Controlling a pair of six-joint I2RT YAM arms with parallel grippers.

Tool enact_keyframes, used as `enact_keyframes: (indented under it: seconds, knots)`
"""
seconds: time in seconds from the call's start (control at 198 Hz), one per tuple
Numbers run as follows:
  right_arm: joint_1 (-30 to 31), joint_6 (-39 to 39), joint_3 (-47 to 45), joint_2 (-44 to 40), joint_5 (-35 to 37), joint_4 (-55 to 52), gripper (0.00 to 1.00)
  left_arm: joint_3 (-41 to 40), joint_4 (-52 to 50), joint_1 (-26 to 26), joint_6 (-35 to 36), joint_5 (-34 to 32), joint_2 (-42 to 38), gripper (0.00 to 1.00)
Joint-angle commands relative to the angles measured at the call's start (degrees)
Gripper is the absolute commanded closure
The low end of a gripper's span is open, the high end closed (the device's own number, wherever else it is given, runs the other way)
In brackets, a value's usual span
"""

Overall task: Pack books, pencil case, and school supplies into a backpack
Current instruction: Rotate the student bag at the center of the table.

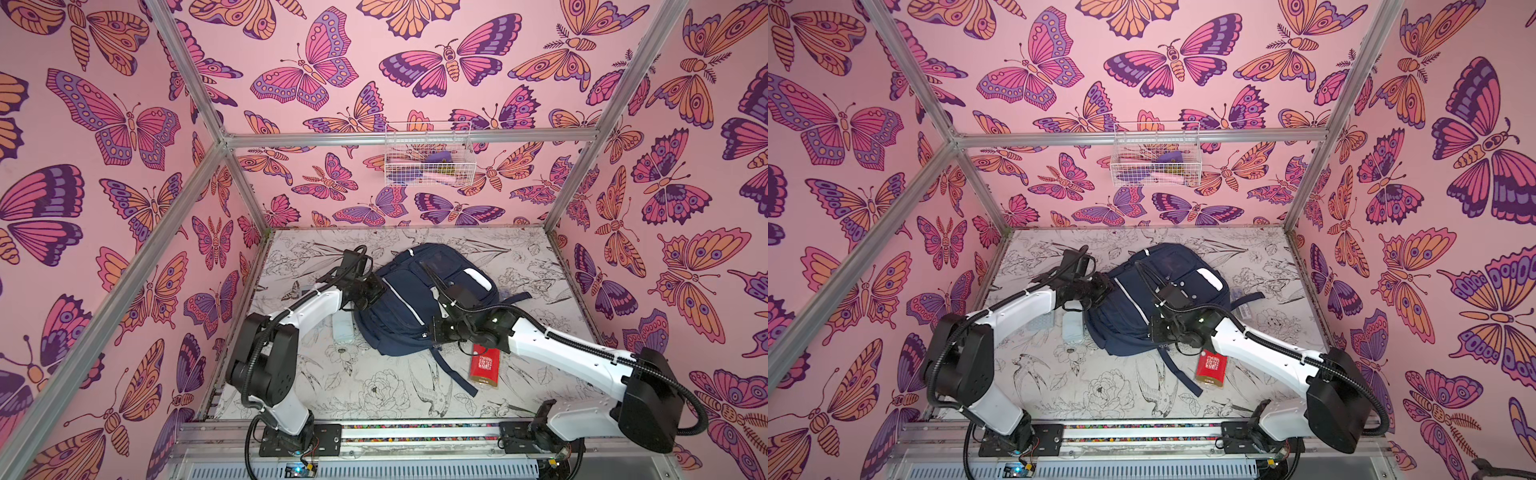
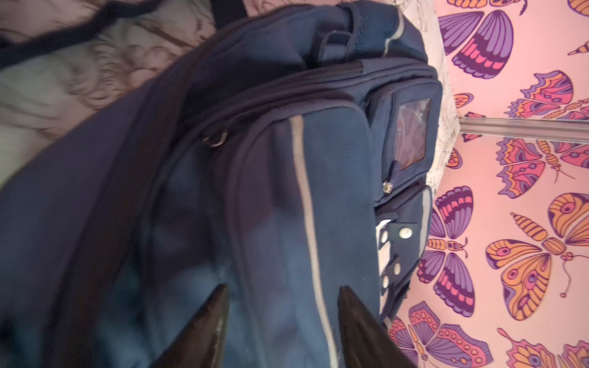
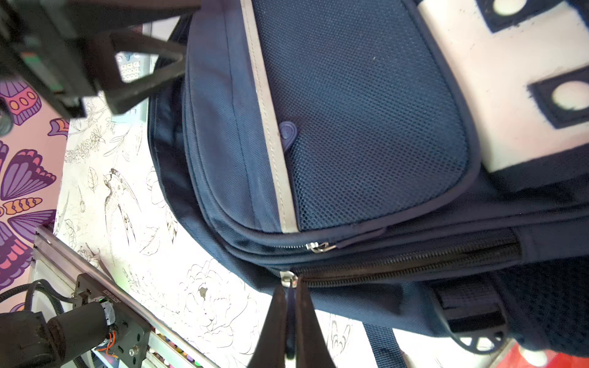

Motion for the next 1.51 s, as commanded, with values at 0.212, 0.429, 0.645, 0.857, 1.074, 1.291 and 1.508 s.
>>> enact_keyframes:
  seconds: [0.212,0.429,0.645,0.857,1.074,1.291,1.508]
  knots:
    - [0.21,2.79,-3.19,1.39,-4.77,11.88,1.0,-0.47,3.97,-0.68,0.07,5.96,4.64,1.0]
    - [3.46,3.02,2.2,12.25,-9.58,25.72,1.0,-6.56,9.11,-0.41,-6.27,2.91,1.01,1.0]
    - [3.31,3.2,13.35,21.45,-3.49,23.93,1.0,-12.11,11.25,0.62,-8.75,-1.09,-2.97,1.0]
    - [-3.52,-2.21,12.17,15.16,7.4,8.6,1.0,-16.71,11.11,4.29,-7.9,-4.04,-8.01,1.0]
    - [-12.64,-8.51,9.75,9.27,8.25,2.18,1.0,-19.29,10.59,5.37,-8.84,-4.48,-11.17,1.0]
    - [-16.21,-11.31,6.75,6.16,1.74,0.76,1.0,-16.88,5.6,-1.89,-3.45,-3.07,-15.24,0.82]
    - [-16.21,-7.61,0.37,6.05,-1.57,5.78,1.0,-9.42,-4.72,-4.12,7.59,-8.0,-12.54,0.1]
